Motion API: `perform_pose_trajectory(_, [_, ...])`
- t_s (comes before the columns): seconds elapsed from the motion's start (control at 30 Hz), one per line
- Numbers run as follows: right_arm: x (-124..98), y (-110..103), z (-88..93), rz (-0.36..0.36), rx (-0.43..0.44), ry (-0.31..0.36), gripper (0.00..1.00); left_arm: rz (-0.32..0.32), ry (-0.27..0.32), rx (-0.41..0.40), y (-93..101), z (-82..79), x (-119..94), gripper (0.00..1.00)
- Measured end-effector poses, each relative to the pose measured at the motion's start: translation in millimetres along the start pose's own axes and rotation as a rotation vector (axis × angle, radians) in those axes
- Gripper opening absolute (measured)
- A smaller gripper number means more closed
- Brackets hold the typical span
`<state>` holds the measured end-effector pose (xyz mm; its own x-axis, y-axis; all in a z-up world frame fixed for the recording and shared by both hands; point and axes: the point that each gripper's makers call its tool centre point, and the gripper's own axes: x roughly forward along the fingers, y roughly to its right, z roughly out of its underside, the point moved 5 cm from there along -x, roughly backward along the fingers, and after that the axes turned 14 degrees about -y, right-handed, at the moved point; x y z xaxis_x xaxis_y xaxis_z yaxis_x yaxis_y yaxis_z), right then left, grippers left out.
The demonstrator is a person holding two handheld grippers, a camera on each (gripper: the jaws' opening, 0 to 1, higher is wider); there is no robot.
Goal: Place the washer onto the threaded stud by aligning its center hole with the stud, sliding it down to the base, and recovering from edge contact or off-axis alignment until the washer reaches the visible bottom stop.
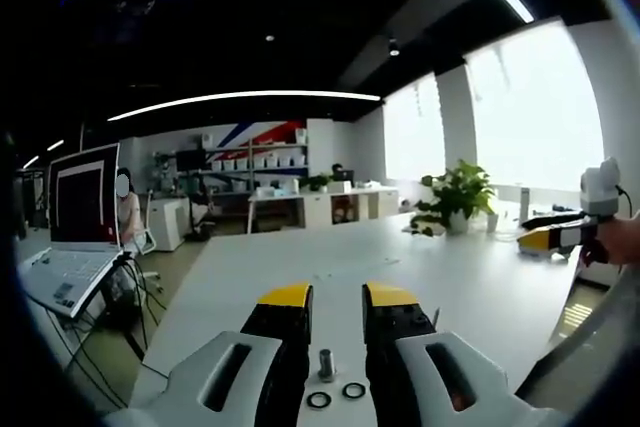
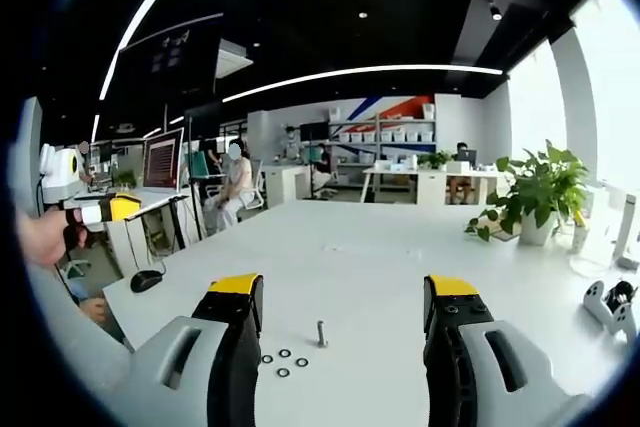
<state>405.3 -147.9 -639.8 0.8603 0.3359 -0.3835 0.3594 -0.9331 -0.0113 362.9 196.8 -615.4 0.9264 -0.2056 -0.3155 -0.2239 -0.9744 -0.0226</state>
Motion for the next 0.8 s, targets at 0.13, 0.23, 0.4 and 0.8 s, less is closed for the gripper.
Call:
perform_pose_trajectory(0.13, [0.6, -0.2, 0.1, -0.001, 0.001, -0.002, 0.67, -0.003, -0.002, -0.001, -1.4, 0.4, 0.6, 0.18])
perform_pose_trajectory(0.23, [0.9, -0.2, 0.3, -0.001, -0.001, -0.004, 0.67, -0.004, -0.004, 0.001, -1.0, 0.4, 0.4, 0.18])
perform_pose_trajectory(0.4, [1.2, -0.2, 1.0, 0.000, 0.000, -0.007, 0.67, -0.003, -0.005, 0.002, -1.1, 0.7, 0.5, 0.18])
perform_pose_trajectory(0.8, [2.5, -1.7, 2.9, 0.000, -0.006, -0.022, 0.67, 0.007, -0.009, 0.005, 1.2, 1.0, 1.7, 0.17])
